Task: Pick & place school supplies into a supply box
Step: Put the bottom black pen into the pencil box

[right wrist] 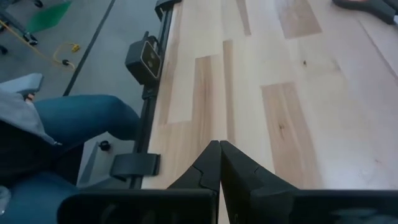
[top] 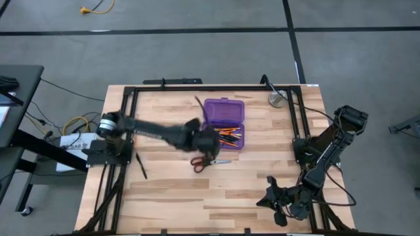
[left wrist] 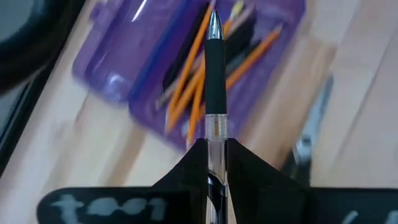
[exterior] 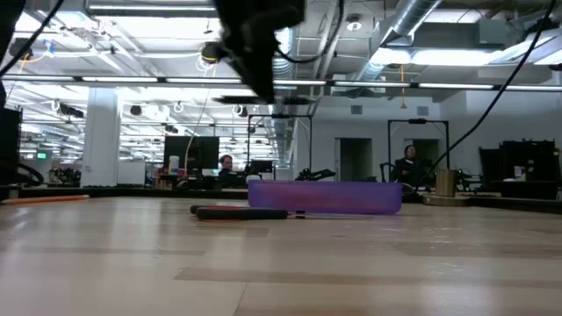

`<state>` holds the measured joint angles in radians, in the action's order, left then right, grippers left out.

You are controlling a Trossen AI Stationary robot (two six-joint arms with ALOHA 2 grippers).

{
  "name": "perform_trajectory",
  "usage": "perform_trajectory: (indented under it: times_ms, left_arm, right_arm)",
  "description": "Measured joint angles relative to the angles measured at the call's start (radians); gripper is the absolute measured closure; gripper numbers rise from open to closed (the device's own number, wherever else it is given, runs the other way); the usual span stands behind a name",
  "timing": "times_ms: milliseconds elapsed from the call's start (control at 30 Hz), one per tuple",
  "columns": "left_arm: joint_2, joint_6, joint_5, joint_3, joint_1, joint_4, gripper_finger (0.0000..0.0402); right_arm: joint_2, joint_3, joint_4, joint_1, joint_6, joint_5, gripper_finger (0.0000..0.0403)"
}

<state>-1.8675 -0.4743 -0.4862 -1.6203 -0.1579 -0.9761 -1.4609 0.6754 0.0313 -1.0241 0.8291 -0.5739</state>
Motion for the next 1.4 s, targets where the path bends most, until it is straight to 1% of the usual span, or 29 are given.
perform_trajectory:
  times_ms: [133,300,400,633,733,800,1000,1167,1300,1400]
  left_arm:
    - [-0.026,0.167,0.089,-0.002,0.111,0.148,0.038]
    - [-0.112,0.268,0.17,-0.01,0.183,0.214,0.0381]
    - [-0.181,0.314,0.194,-0.055,0.191,0.214,0.0381]
    - [-0.347,0.415,0.244,-0.23,0.181,0.184,0.0381]
    - [-0.398,0.438,0.246,-0.288,0.181,0.142,0.0381]
    - [-0.425,0.447,0.245,-0.304,0.181,0.122,0.0379]
    - [-0.426,0.448,0.236,-0.308,0.181,0.111,0.0366]
    - [-0.421,0.448,0.237,-0.307,0.181,0.099,0.0348]
    - [-0.42,0.447,0.237,-0.307,0.181,0.095,0.0323]
    - [-0.42,0.447,0.247,-0.307,0.179,0.083,0.0296]
  right_arm:
    - [0.0,0.0,-0.03,0.0,0.0,0.0,0.0403]
    - [0.0,-0.001,-0.054,0.0,0.005,-0.001,0.0403]
    - [0.0,-0.001,-0.061,-0.002,0.008,-0.002,0.0403]
    - [0.0,-0.001,-0.068,-0.001,0.009,-0.003,0.0403]
    - [0.0,-0.001,-0.067,-0.002,0.01,-0.003,0.0403]
    - [0.0,0.0,-0.067,-0.002,0.01,-0.002,0.0403]
    - [0.0,0.0,-0.065,-0.002,0.011,0.0,0.0403]
    - [0.0,0.0,-0.062,-0.002,0.012,0.0,0.0403]
    - [0.0,0.0,-0.062,-0.002,0.018,0.0,0.0403]
    - [0.0,0.0,-0.062,-0.002,0.018,0.0,0.0403]
